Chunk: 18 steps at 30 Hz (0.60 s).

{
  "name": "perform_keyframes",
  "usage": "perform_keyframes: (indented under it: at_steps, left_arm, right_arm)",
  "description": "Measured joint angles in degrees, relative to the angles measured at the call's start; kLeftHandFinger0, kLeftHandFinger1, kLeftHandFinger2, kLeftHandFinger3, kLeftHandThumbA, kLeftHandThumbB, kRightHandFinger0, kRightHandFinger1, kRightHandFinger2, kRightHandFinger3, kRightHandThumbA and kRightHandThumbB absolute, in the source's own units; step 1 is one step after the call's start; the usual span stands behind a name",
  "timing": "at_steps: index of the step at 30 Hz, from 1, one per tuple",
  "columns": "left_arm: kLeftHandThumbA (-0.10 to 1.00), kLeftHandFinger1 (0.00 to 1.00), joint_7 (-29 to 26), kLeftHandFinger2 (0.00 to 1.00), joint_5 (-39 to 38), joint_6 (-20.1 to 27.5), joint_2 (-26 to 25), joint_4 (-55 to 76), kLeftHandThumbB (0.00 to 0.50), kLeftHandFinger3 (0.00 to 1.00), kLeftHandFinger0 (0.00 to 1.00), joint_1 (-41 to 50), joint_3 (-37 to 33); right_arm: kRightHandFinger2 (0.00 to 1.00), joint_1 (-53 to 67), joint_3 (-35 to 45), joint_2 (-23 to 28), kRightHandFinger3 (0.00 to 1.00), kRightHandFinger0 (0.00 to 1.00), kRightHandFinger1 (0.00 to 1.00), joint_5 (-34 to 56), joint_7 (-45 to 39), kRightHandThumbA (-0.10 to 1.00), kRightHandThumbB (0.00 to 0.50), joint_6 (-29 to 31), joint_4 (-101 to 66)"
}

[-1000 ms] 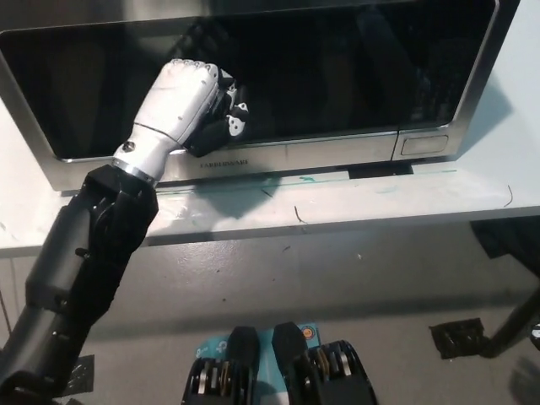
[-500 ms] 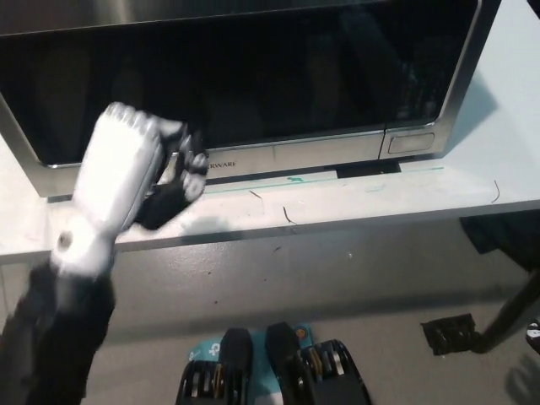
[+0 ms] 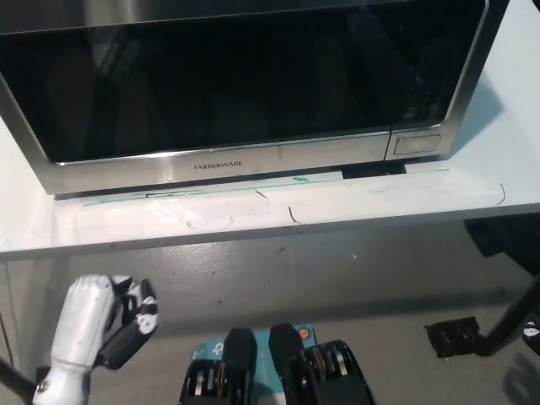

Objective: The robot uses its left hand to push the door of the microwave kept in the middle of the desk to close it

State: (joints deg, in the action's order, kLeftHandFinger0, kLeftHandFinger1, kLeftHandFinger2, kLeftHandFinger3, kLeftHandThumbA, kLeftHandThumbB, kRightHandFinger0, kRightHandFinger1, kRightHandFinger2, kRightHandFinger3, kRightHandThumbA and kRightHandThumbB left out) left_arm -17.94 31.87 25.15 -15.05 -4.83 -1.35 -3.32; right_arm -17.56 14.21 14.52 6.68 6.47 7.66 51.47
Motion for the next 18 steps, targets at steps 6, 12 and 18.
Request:
perform_keyframes:
  at_steps: [6,12,18]
  left_arm:
    - [-0.08,0.0,-1.61,0.01,-3.56,-0.2,3.59,-11.33,0.0,0.19,0.0,-0.92,3.5]
    - [-0.1,0.0,-1.84,0.04,-7.4,-2.85,7.72,-16.06,0.0,0.25,0.0,-2.75,8.57]
    - [-0.1,0.02,-1.86,0.14,-10.9,-7.71,10.35,-20.79,0.0,0.31,0.0,-6.52,12.27]
  right_arm:
    - [0.7,-0.71,0.01,0.02,0.69,0.66,0.65,-0.18,0.27,0.34,0.048,0.39,0.47]
    - [0.69,-0.84,-0.15,0.14,0.65,0.69,0.67,-0.63,0.62,0.36,0.043,0.96,0.52]
    - [0.68,-0.94,-0.36,0.2,0.65,0.66,0.64,-1.08,0.9,0.34,0.04,1.01,0.46]
